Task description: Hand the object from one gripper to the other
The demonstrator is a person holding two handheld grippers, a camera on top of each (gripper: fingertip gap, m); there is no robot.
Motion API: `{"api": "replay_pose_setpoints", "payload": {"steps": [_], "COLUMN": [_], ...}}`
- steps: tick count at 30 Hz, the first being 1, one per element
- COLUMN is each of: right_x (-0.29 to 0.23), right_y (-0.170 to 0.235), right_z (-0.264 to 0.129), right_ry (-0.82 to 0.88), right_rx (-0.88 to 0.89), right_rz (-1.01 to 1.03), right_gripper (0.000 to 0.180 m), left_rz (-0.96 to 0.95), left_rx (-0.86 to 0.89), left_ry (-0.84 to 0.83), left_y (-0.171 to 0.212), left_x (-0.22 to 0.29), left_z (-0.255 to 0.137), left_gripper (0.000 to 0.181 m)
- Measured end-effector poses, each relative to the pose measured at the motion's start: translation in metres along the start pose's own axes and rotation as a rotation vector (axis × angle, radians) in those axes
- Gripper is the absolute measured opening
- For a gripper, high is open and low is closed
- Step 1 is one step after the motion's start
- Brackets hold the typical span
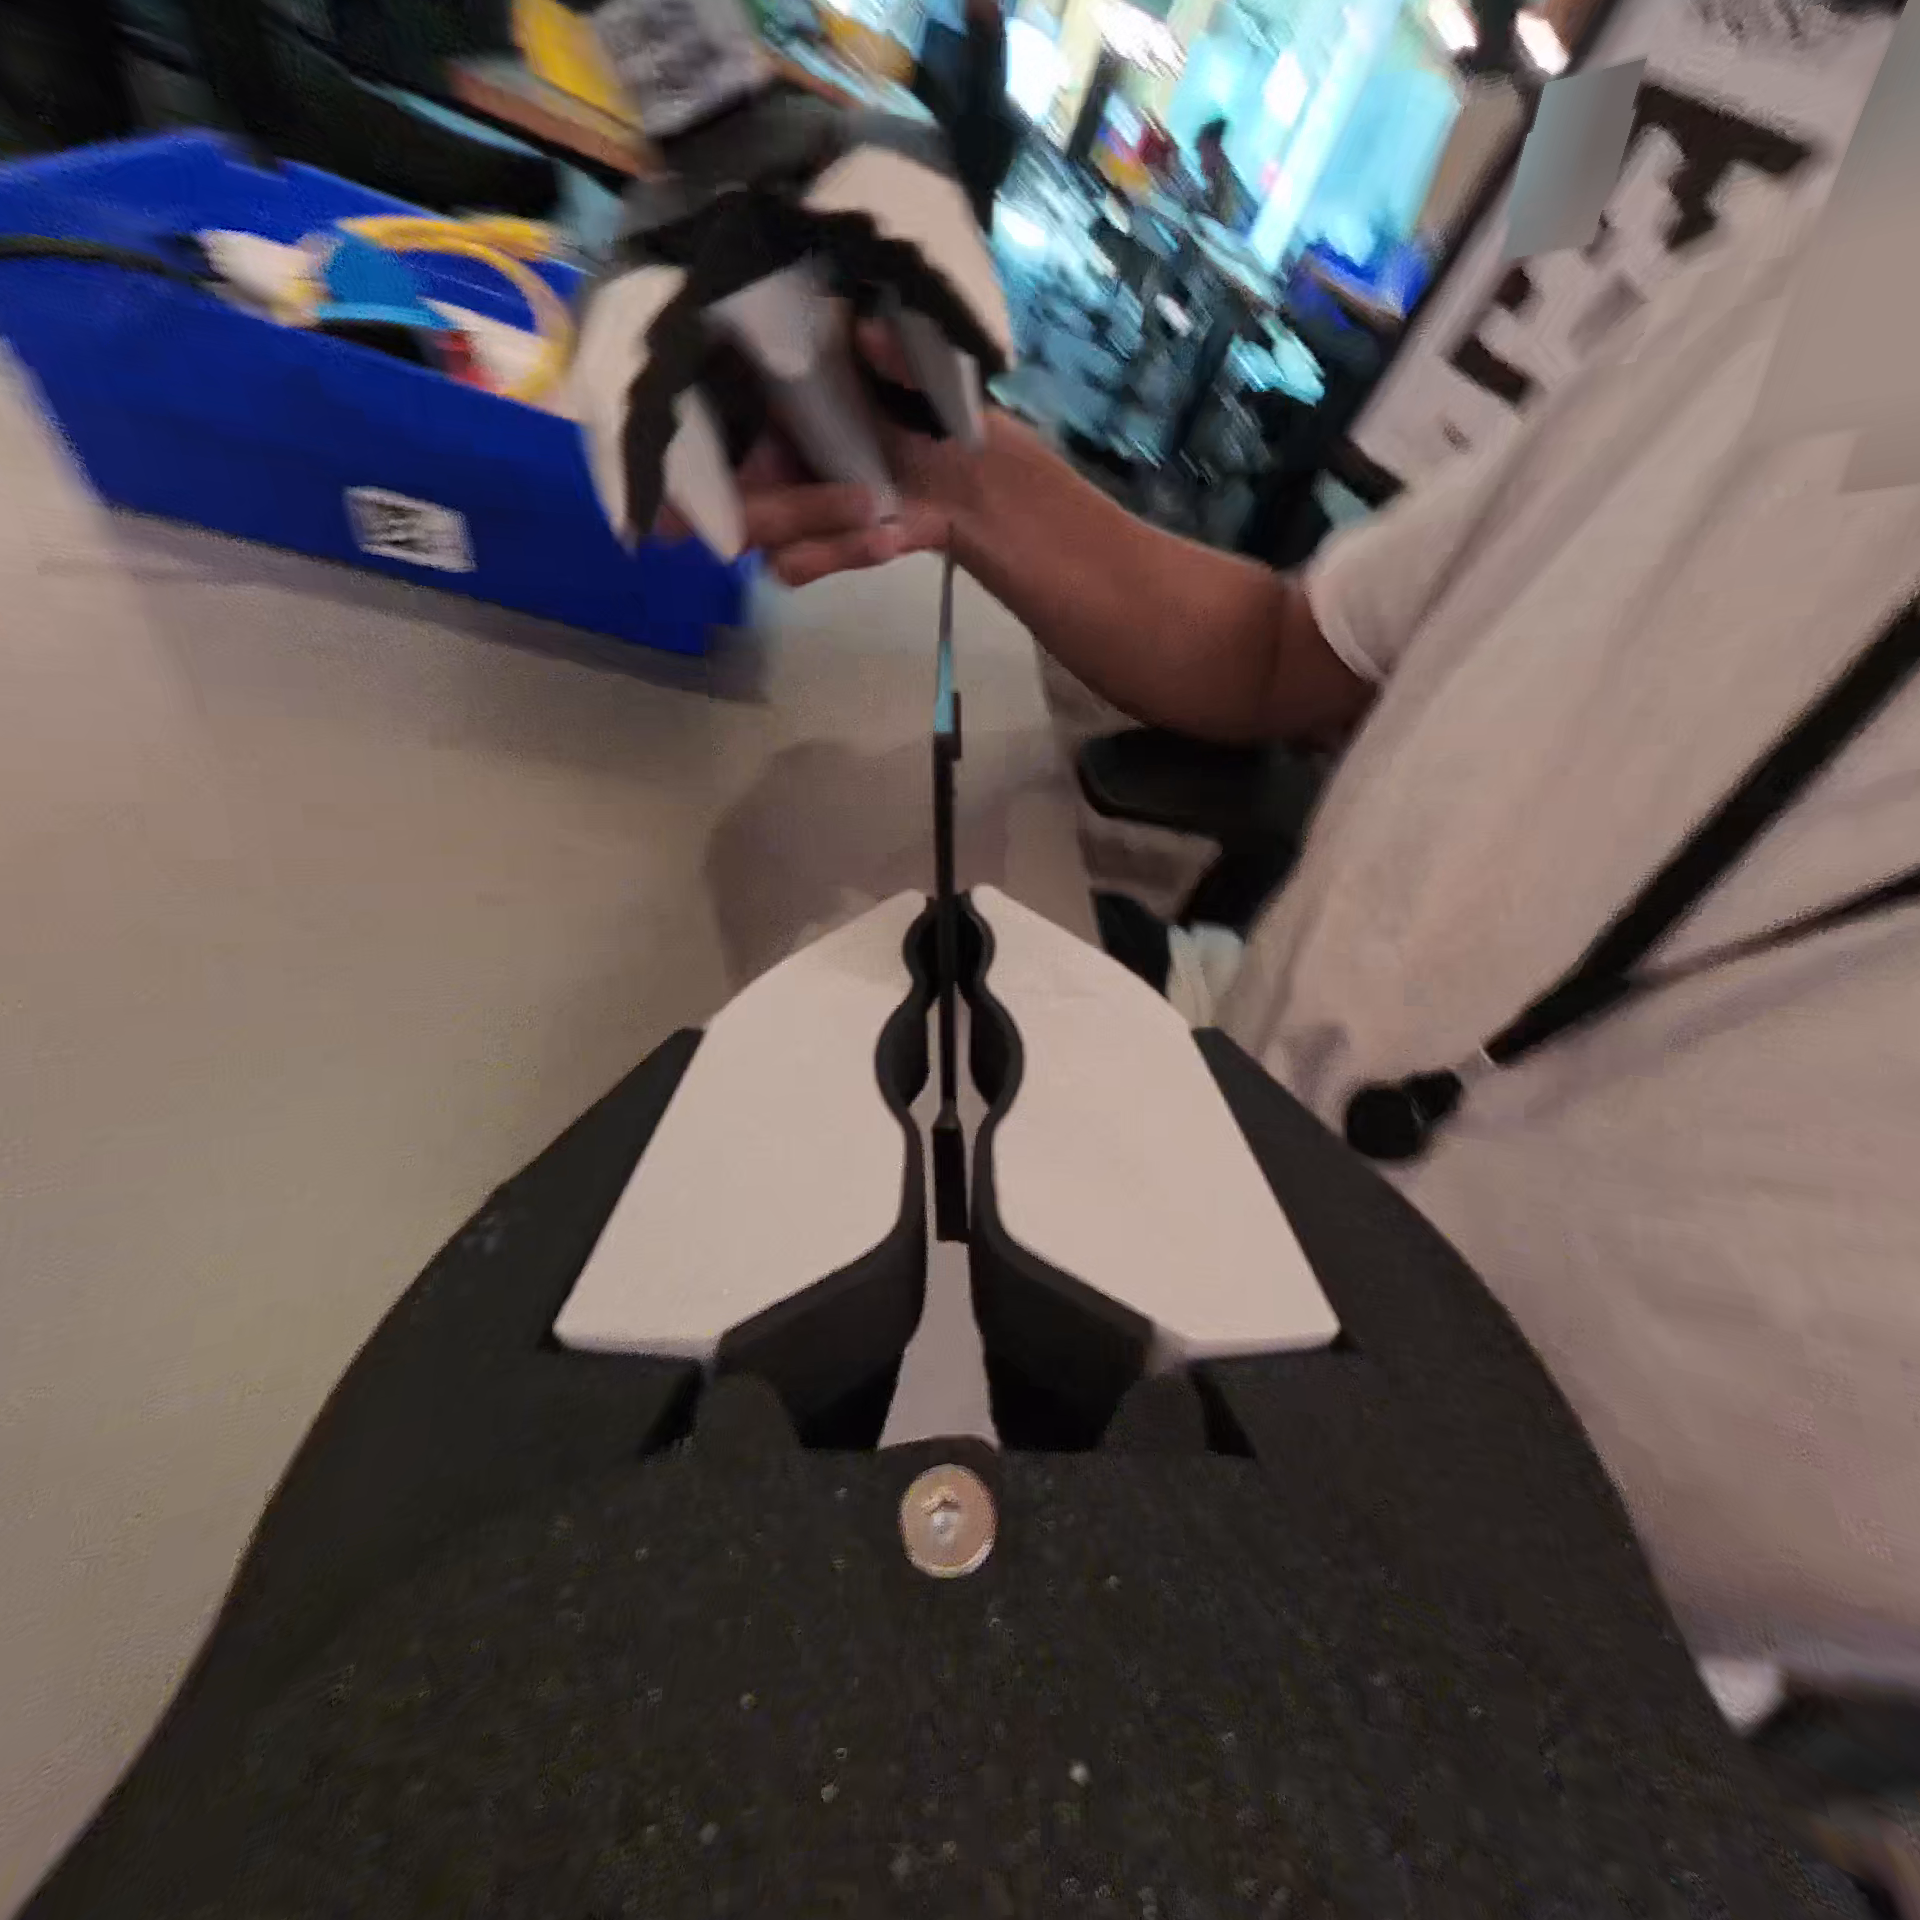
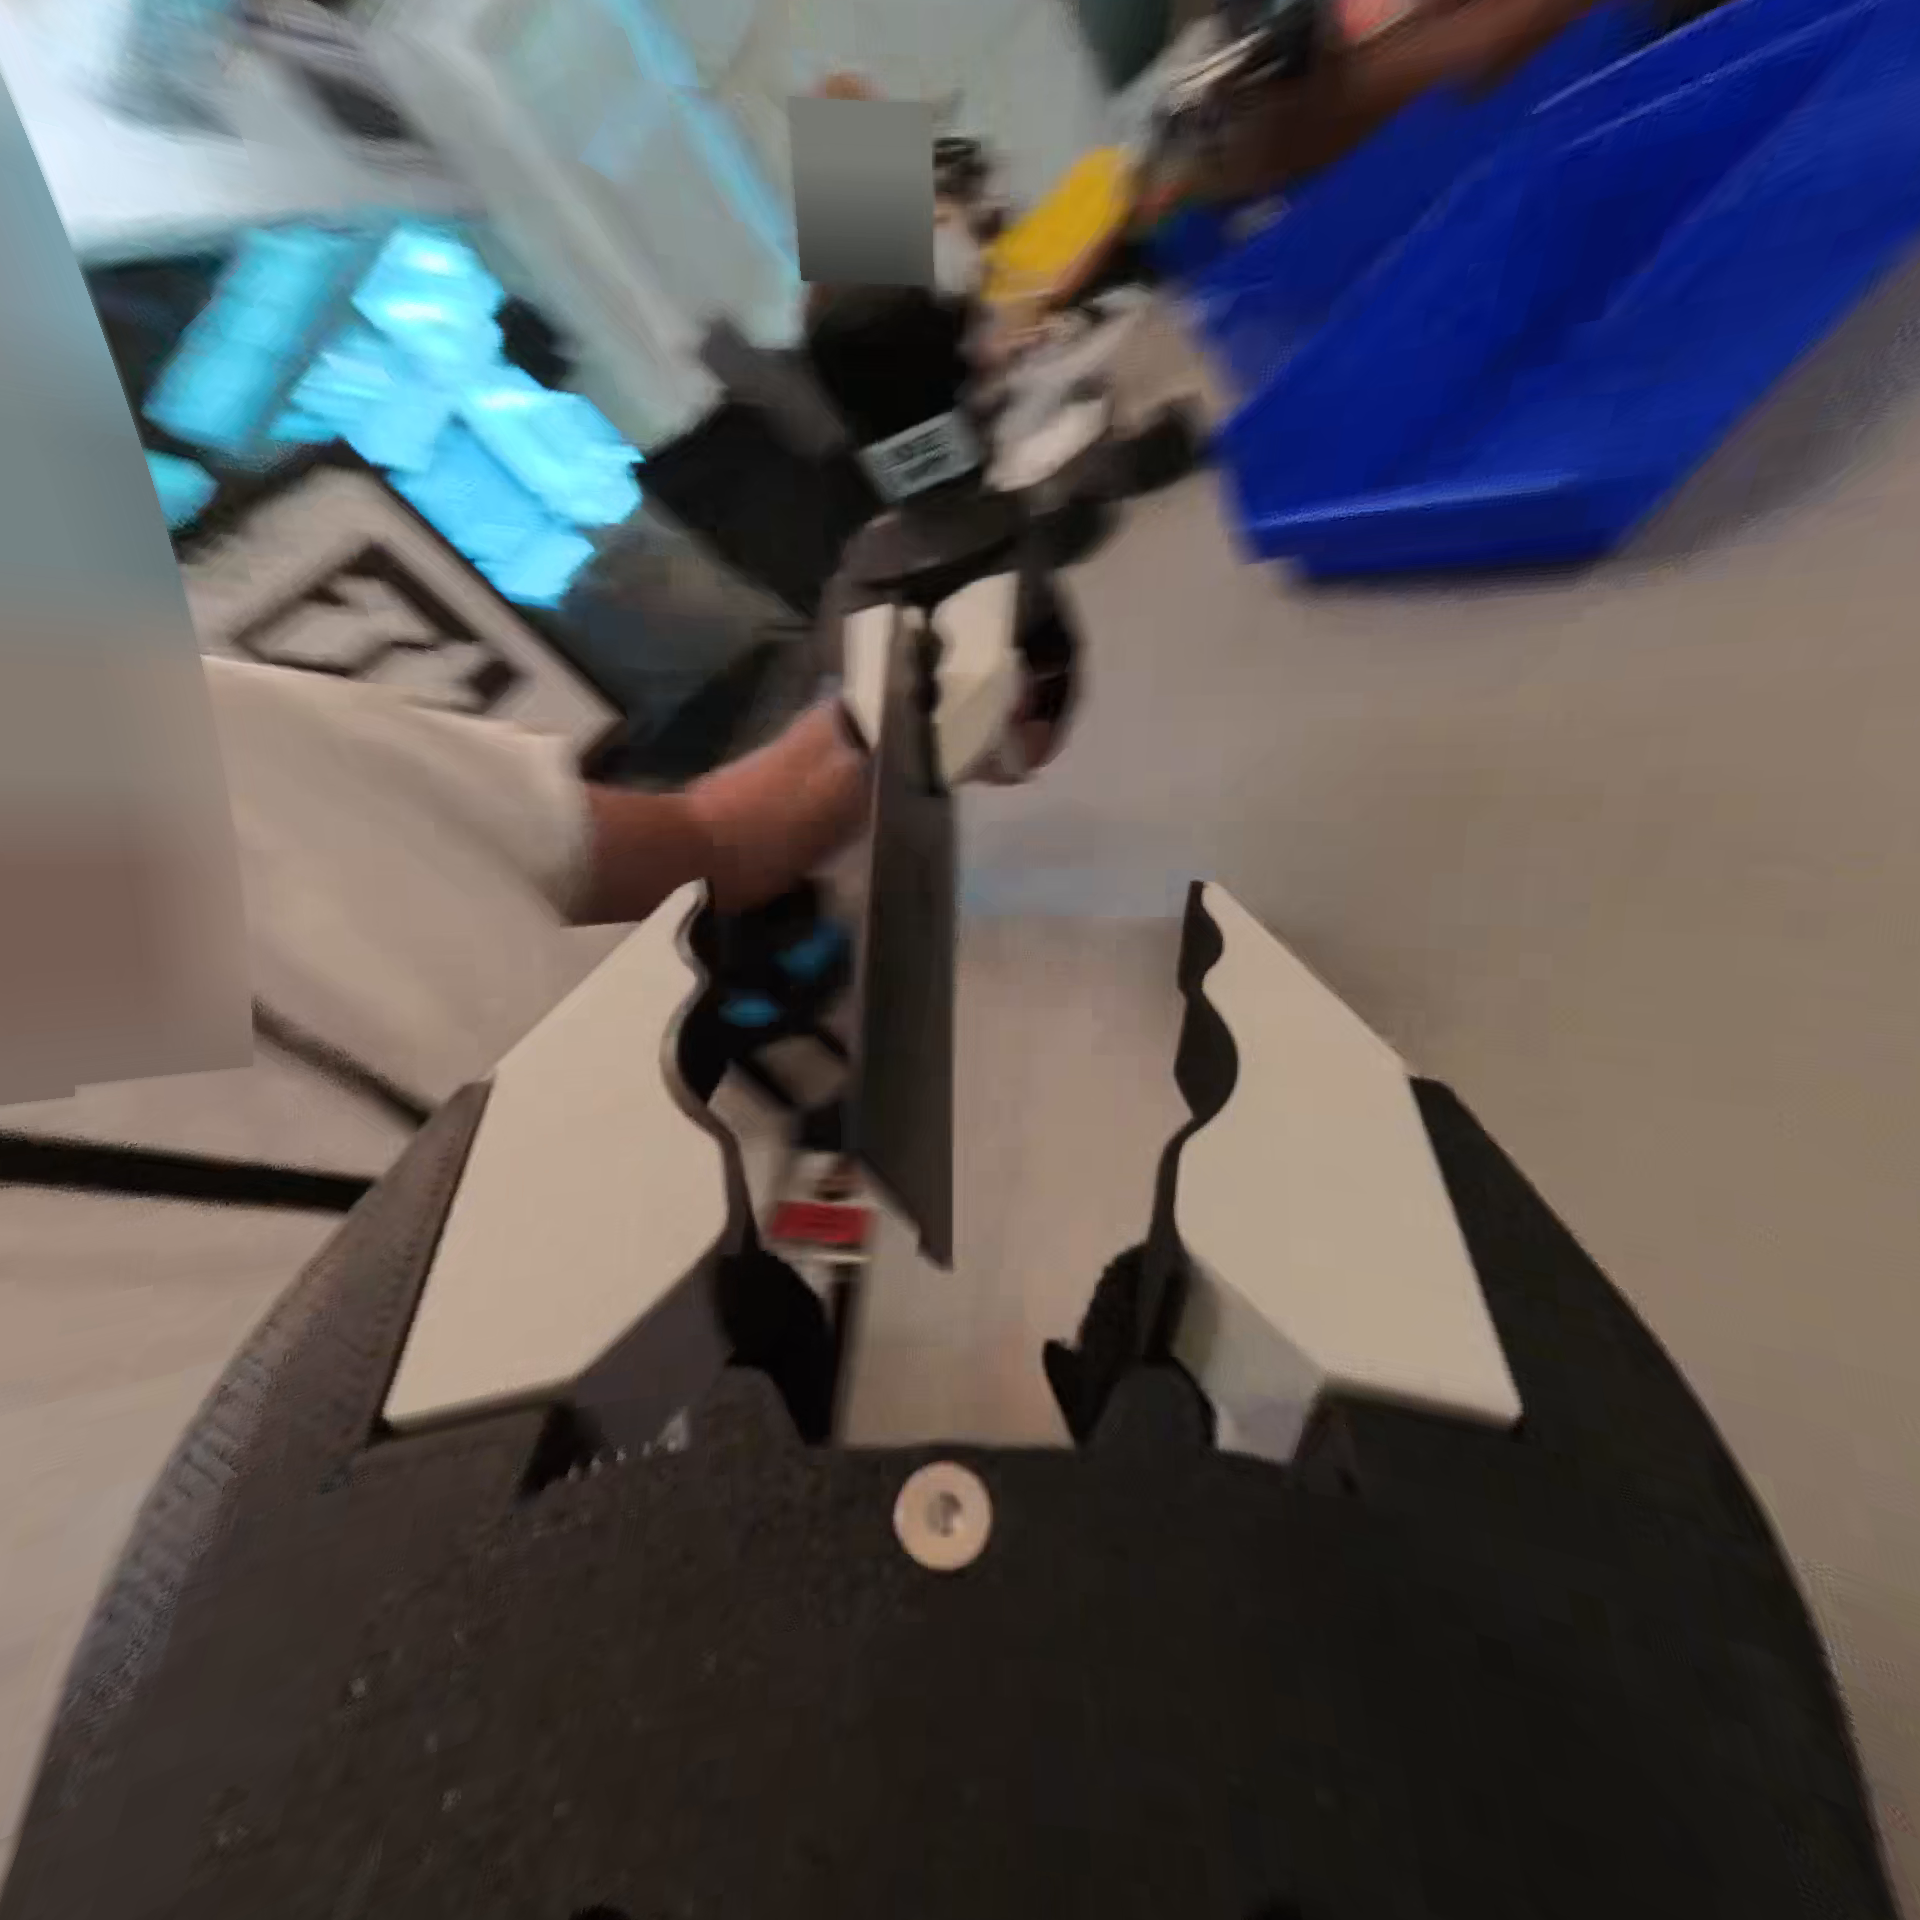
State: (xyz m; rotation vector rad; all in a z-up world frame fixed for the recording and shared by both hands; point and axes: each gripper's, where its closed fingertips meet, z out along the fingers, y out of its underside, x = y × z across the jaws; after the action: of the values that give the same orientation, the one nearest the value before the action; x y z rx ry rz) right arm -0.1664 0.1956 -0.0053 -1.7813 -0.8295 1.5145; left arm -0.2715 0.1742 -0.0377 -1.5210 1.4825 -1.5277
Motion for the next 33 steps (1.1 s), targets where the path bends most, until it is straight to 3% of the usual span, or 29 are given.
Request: {"api": "replay_pose_setpoints", "payload": {"steps": [3,5,7,10,12,17,20,22,25,29,33], "right_x": [0.017,0.019,0.034,0.062,0.066,0.071,0.071,0.072,0.071,0.054,0.031], "right_y": [-0.015,-0.002,0.026,0.048,0.050,0.054,0.055,0.051,0.040,0.013,-0.007], "right_z": [-0.015,0.007,0.037,0.062,0.075,0.093,0.092,0.083,0.064,0.045,0.045], "right_ry": [0.344,0.467,0.602,0.876,0.957,1.015,1.002,1.008,0.954,0.750,0.467], "right_rx": [0.011,-0.089,-0.267,-0.469,-0.536,-0.621,-0.605,-0.566,-0.423,-0.133,0.104], "right_rz": [-0.254,-0.397,-0.536,-0.859,-1.014,-1.146,-1.132,-1.106,-0.934,-0.601,-0.314], "right_gripper": [0.081,0.083,0.093,0.093,0.093,0.087,0.086,0.086,0.086,0.086,0.086], "left_rz": [-0.216,-0.364,-0.437,-0.453,-0.446,-0.450,-0.407,-0.384,-0.326,-0.262,-0.233], "left_rx": [0.122,0.139,0.162,0.159,0.125,0.084,0.085,0.150,0.268,0.282,0.257], "left_ry": [-0.219,-0.319,-0.311,-0.307,-0.328,-0.328,-0.267,-0.181,-0.214,-0.351,-0.245], "left_y": [0.018,0.033,0.032,0.024,0.025,0.029,0.027,0.013,-0.001,0.016,0.016], "left_x": [-0.037,-0.056,-0.058,-0.051,-0.047,-0.037,-0.032,-0.025,-0.037,-0.070,-0.051], "left_z": [-0.012,-0.011,-0.002,0.011,0.019,0.033,0.034,0.028,0.000,-0.026,0.005], "left_gripper": [0.001,0.001,0.001,0.001,0.001,0.002,0.007,0.026,0.047,0.063,0.083]}}
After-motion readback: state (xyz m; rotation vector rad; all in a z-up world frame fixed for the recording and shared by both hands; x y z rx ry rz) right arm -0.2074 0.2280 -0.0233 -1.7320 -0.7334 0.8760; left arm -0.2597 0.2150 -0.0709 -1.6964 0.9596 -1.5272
